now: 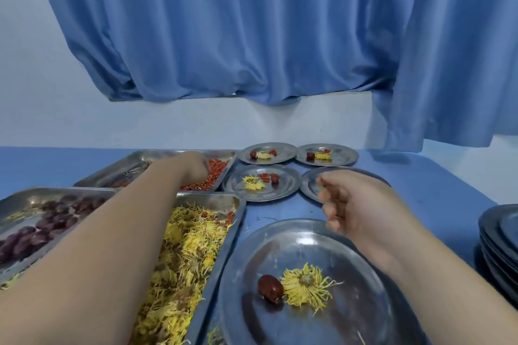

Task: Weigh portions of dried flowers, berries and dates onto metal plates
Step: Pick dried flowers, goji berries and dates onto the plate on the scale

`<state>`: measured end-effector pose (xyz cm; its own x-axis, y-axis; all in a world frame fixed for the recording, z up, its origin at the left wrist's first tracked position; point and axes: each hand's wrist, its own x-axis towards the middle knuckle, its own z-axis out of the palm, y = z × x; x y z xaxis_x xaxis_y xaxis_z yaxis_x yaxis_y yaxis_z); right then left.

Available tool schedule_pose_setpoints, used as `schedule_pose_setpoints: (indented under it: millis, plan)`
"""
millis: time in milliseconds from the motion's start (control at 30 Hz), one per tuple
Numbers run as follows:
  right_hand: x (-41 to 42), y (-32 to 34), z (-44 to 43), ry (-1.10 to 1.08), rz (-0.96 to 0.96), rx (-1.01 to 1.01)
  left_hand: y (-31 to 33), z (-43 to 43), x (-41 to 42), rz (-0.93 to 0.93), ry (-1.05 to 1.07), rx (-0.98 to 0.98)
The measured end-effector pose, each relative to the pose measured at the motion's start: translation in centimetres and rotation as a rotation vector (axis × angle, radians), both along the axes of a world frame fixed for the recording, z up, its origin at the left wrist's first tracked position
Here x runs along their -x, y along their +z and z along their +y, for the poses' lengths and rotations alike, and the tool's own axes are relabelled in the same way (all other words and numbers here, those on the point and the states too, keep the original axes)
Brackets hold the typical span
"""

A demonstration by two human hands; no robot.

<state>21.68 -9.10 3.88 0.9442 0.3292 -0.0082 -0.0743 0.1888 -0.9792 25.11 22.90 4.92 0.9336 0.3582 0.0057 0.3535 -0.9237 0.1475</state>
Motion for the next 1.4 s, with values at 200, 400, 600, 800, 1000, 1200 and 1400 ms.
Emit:
schedule_pose_setpoints:
  millis: [200, 400, 600, 800, 1000, 1200, 1400]
  plan:
    - [-0.3, -0.2, 0.2, 0.048, -0.003, -0.001, -0.6, 0.1, -2.9, 0.155, 0.054, -0.089]
    - [-0.6, -0.7, 0.1, 0.042, 0.01, 0.013, -1.8, 0.5, -3.5, 0.333, 0.054, -0.095]
    - [-0.9, -0.6, 0.0, 0.0, 0.027, 0.037, -2.6, 1.8, -3.7, 0.237, 0.05, -0.001]
    - [-1.0, -0.3, -0.1, -0.036, 0.042, 0.058, -2.9, 2.2, -3.8, 0.136, 0.102, 0.028]
    - [-1.0, -0.1, -0.2, -0.044, 0.055, 0.068, -1.6, 2.4, -3.6, 0.004, 0.1, 0.085]
    - [-1.2, -0.4, -0.5, -0.05, 0.03, 0.052, -1.2, 2.3, -3.4, -0.082, 0.107, -0.034]
    - [-1.5, -0.5, -0.7, -0.06, 0.041, 0.027, -1.4, 2.6, -3.2, -0.136, 0.121, -0.046]
